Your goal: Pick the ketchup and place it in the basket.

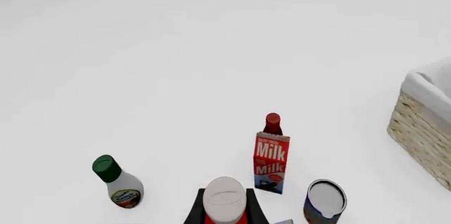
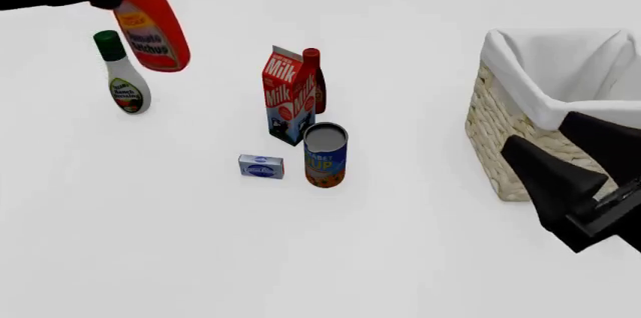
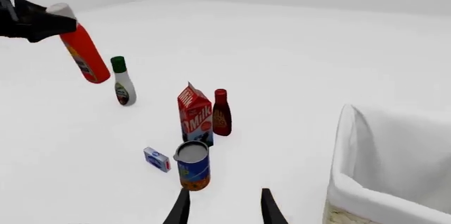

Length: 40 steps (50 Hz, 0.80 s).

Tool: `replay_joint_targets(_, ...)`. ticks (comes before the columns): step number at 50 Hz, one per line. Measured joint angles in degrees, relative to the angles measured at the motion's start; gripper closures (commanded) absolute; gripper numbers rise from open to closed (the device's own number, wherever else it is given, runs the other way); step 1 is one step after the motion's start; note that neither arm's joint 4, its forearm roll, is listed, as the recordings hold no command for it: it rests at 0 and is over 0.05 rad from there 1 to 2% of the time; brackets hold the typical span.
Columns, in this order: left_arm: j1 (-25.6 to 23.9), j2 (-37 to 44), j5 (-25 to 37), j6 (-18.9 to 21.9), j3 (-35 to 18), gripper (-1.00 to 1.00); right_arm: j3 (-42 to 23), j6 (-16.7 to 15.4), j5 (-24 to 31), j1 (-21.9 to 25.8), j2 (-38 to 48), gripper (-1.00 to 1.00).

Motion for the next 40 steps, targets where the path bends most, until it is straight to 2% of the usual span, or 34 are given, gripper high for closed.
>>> replay_joint_targets(16,-6.3,-8.4,2.9,1.4,4.5,1.00,-5.4,-0.3,-0.5,11.9,5.7,-1.00)
replay_joint_targets(40,-13.6,-12.2,4.4,4.2,8.5,1.00,-14.2,-3.9,-1.0,23.0,17.8,-1.00)
